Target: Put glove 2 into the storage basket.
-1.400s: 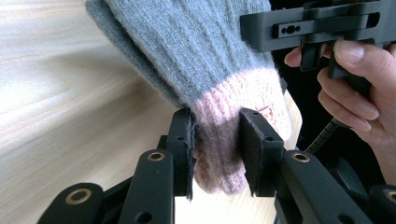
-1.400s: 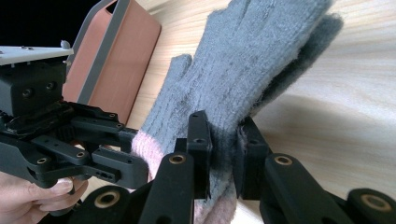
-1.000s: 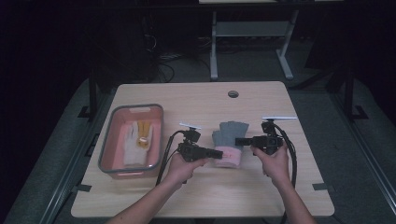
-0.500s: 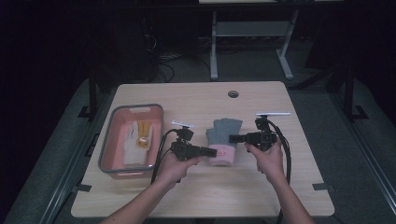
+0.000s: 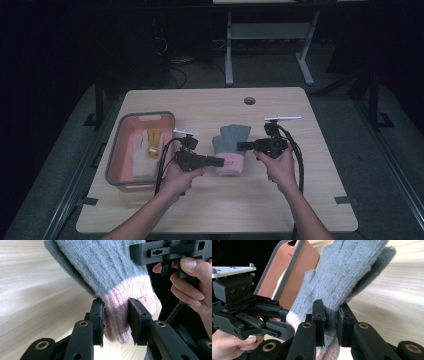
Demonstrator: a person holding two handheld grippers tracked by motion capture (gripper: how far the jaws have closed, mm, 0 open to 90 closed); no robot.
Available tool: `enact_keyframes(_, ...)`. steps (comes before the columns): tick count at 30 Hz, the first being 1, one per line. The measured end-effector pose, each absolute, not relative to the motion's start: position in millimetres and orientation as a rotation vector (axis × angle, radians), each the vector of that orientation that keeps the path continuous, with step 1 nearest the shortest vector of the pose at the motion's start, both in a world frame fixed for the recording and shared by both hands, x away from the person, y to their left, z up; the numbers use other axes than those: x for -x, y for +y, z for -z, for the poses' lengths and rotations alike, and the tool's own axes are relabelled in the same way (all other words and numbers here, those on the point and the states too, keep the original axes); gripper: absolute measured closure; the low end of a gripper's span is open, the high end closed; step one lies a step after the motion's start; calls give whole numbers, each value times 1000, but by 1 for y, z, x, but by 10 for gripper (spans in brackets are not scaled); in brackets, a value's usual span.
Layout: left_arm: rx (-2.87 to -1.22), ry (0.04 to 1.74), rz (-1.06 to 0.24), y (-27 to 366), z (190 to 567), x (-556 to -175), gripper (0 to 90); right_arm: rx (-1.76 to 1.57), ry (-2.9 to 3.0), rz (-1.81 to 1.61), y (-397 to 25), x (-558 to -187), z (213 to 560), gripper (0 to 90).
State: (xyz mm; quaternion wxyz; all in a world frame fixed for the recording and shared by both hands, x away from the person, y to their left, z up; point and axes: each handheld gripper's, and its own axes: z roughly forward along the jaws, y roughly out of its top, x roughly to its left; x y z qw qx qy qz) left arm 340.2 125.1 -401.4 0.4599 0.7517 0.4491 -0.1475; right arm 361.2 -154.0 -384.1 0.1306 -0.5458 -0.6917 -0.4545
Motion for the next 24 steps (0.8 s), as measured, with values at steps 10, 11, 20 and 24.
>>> enact_keyframes(10, -1843, 1115, 348, 138, 397, -339, 670, 1555, -2005, 1323, -141, -366, 381, 786)
enact_keyframes(11, -1841, 1114, 345, 140, 396, -339, 669, 1553, -2007, 1320, -140, -367, 380, 786)
enact_keyframes(20, -1834, 1126, 338, 148, 390, -338, 669, 1526, -2010, 1327, -130, -370, 374, 786)
enact_keyframes(24, -1836, 1126, 334, 151, 389, -338, 669, 1521, -2015, 1322, -127, -371, 372, 786)
